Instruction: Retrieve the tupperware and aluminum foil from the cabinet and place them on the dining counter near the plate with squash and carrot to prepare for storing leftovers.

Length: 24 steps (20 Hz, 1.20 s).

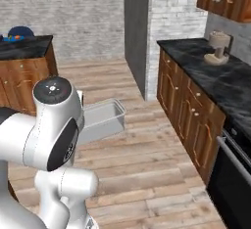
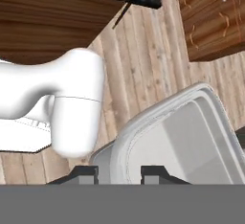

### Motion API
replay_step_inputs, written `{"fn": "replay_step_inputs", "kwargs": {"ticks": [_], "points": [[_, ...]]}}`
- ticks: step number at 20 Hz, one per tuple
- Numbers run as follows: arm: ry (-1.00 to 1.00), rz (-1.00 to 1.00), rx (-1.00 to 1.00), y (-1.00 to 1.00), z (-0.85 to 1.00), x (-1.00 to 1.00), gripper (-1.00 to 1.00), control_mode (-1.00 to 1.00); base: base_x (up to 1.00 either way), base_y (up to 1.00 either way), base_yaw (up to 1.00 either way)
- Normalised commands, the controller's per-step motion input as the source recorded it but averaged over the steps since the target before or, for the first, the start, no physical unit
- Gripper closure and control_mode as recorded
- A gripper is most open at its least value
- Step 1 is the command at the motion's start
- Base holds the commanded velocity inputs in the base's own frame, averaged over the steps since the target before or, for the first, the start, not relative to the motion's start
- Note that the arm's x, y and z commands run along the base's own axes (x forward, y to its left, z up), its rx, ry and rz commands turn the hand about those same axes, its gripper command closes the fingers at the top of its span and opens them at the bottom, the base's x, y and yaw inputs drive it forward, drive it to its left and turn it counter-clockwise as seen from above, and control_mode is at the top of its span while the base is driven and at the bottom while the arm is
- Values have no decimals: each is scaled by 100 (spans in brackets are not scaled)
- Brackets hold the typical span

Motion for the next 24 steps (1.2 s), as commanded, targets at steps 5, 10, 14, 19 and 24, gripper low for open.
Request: {"fn": "replay_step_inputs", "kwargs": {"ticks": [5,10,14,19,24], "points": [[0,0,0,0,0,0,100,100,100,-1,51],[0,0,0,0,0,0,100,100,100,-18,32],[0,0,0,0,0,0,100,100,100,-24,10],[0,0,0,0,0,0,100,100,100,-13,0],[0,0,0,0,0,0,100,100,100,-1,0]]}}
